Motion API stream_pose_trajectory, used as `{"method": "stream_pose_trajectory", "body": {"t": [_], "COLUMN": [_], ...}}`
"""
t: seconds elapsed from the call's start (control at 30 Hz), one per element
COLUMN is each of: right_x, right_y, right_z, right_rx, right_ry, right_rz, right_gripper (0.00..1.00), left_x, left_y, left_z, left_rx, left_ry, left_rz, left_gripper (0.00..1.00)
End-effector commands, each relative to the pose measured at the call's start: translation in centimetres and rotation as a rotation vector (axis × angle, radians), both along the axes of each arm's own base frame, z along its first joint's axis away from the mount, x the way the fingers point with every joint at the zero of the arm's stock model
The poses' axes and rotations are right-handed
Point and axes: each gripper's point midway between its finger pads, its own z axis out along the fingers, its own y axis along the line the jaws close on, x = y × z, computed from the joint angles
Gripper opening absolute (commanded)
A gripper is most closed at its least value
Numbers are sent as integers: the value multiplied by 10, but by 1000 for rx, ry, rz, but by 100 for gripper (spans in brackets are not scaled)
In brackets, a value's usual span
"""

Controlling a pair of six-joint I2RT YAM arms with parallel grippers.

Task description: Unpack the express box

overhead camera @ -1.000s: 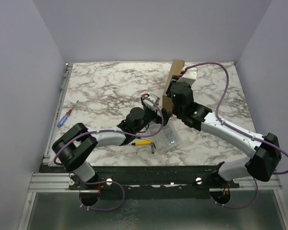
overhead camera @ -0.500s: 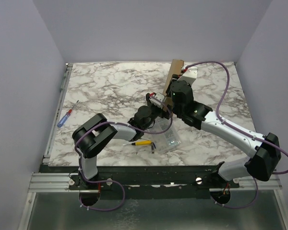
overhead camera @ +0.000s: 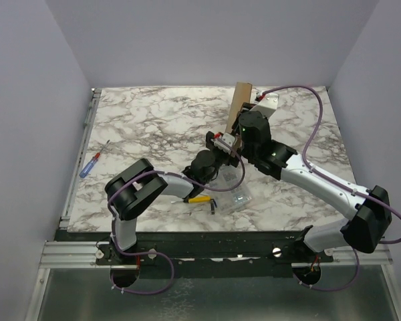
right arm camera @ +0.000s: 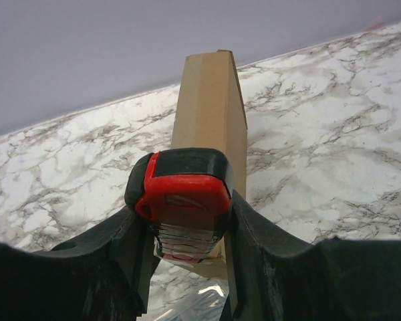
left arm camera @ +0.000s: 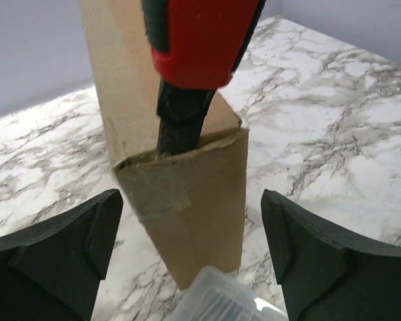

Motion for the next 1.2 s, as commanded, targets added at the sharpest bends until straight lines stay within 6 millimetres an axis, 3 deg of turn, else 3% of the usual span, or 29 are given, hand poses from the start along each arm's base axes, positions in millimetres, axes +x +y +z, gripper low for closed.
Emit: {"method": "stream_pose_trajectory", "body": {"t": [0.0, 0.17, 0.3, 0.4, 0.5, 0.7, 0.9, 1.17], "right_x": [1, 3, 3, 2, 2, 3, 1, 0], "right_y": [-6, -6, -6, -6, -4, 3, 6, 6], "right_z": [8, 9, 10, 12, 14, 14, 14, 14], "right_rx": [95, 76, 34, 11, -7, -32, -35, -29], "right_ry": [-31, -51, -62, -68, -65, -61, -53, -42], "right_rz": [4, 44, 67, 85, 102, 145, 169, 161], "right_gripper": [0, 0, 0, 0, 0, 0, 0, 0], "left_x": [-22, -64, -87, -73, -50, -14, 6, 15], "left_y": [14, 21, 36, 55, 63, 48, 26, 27], "left_z": [21, 36, 60, 75, 88, 105, 82, 52], "left_rx": [-53, -135, -291, -479, -642, -754, -752, -709], "left_ry": [-4, 100, 218, 394, 571, 724, 852, 883], "left_rz": [-26, -168, -271, -292, -324, -408, -427, -353], "left_gripper": [95, 99, 93, 78, 70, 54, 48, 36]}}
